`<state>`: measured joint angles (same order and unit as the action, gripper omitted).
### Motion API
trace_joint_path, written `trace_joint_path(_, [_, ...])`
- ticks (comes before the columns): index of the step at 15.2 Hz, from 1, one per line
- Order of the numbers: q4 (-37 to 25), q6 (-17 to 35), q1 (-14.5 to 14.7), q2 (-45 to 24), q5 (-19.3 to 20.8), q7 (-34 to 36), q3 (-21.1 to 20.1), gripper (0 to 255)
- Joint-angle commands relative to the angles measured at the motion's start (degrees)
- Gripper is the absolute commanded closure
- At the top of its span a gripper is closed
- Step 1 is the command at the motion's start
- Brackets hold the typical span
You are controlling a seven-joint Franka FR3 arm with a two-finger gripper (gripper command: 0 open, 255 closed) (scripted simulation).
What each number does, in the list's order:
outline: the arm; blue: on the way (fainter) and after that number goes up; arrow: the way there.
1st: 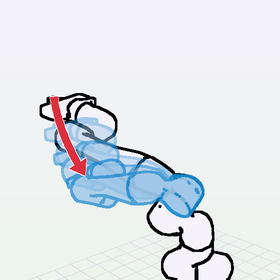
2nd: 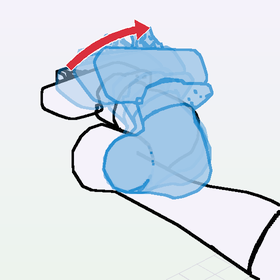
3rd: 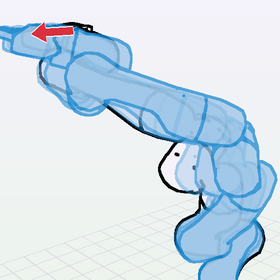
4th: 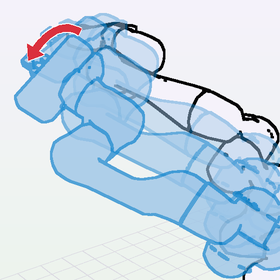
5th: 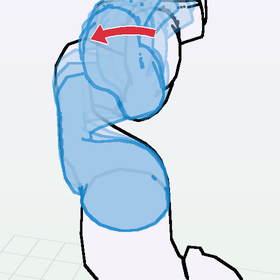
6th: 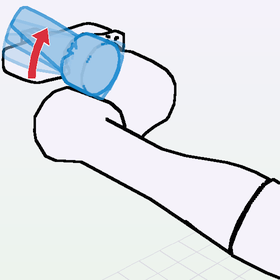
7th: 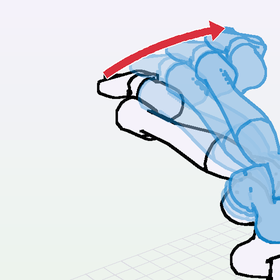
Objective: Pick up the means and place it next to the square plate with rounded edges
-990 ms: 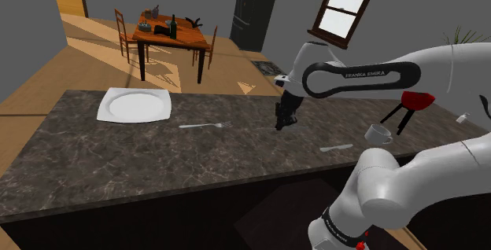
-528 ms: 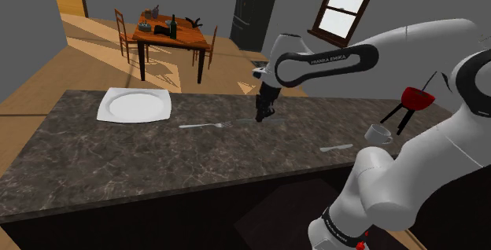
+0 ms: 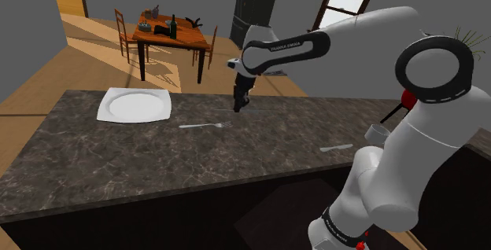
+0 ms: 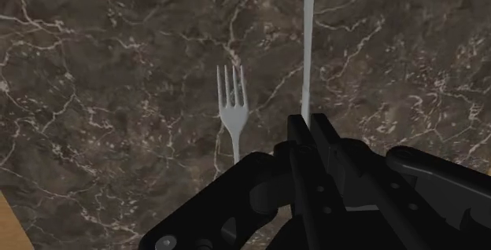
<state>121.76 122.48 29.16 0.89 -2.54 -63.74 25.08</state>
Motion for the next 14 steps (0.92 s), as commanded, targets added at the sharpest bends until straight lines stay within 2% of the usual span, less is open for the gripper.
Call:
trace_joint_path(1, [-5.8,-1.3,0.2,-5.0,-2.5,-0.9,-0.1,255])
trace_joint_path(5, [-17.2,-4.4,-0.4,-14.2,-6.5,-1.7,-0.9,255])
trace_joint_path(10, [-34.2,-10.1,-2.6,-26.2,-10.5,-1.6,-2.4,255])
trace_joint_path(14, [-32.2,-7.5,-2.7,-27.0,-10.9,-2.0,-2.7,255])
